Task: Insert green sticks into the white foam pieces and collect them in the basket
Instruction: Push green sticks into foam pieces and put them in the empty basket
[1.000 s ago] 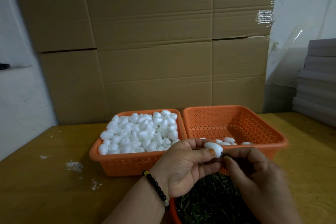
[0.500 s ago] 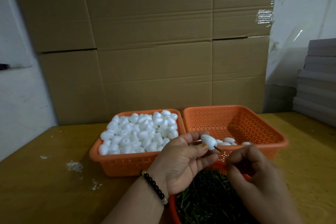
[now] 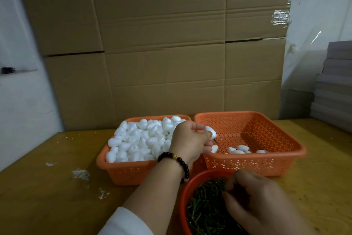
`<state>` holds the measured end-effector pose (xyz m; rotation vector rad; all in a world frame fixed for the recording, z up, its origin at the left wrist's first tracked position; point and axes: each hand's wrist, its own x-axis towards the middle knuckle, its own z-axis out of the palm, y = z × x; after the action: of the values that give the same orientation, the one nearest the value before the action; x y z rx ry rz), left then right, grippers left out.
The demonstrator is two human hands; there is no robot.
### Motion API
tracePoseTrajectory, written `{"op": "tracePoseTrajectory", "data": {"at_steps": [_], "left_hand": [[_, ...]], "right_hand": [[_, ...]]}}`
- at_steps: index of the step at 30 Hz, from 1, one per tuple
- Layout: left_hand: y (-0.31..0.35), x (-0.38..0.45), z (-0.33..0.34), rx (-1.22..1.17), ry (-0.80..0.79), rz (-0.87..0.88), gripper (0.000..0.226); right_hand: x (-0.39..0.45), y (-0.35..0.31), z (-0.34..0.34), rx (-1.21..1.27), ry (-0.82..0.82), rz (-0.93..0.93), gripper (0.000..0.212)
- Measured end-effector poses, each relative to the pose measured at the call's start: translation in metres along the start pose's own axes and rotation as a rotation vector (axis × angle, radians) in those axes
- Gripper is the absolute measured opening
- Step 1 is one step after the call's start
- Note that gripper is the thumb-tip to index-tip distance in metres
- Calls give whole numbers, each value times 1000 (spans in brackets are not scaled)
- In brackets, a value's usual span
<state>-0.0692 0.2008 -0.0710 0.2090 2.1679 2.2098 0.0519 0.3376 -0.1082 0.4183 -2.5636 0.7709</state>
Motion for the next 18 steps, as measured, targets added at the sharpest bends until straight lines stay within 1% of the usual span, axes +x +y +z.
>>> {"op": "tracePoseTrajectory", "data": {"at_steps": [2,4,6,8,11,12,13,15,17,18], "left_hand": [[0,6,1,-55,-12,-16,20],[0,9,0,-104,-24,-2,20],[-1,10,-5,-43,-9,38,21],[0,12,-15,98,22,83,24],[2,16,-36,396,111,168,29],[4,16,-45,506,121,191,31],[5,17,-53,663,120,212,32],[7,19,-65,1082,103,235,33],[6,24,-72,1443,99,207,43],[4,25,-74,1569,96,182,51]], "right_hand": [[1,-1,0,-31,-65,-13,24],[1,-3,-1,-50,-83,-8,25],[1,-2,-2,-78,-75,-13,26],[0,-1,-1,-87,-79,-40,30],[-1,3,4,-156,-176,-79,46],[-1,4,6,-174,-205,-90,48],[-1,4,5,-188,-246,-89,48],[1,6,8,-215,-308,-96,48],[3,9,12,-256,-369,-139,48],[5,10,14,-278,-375,-158,48]]}}
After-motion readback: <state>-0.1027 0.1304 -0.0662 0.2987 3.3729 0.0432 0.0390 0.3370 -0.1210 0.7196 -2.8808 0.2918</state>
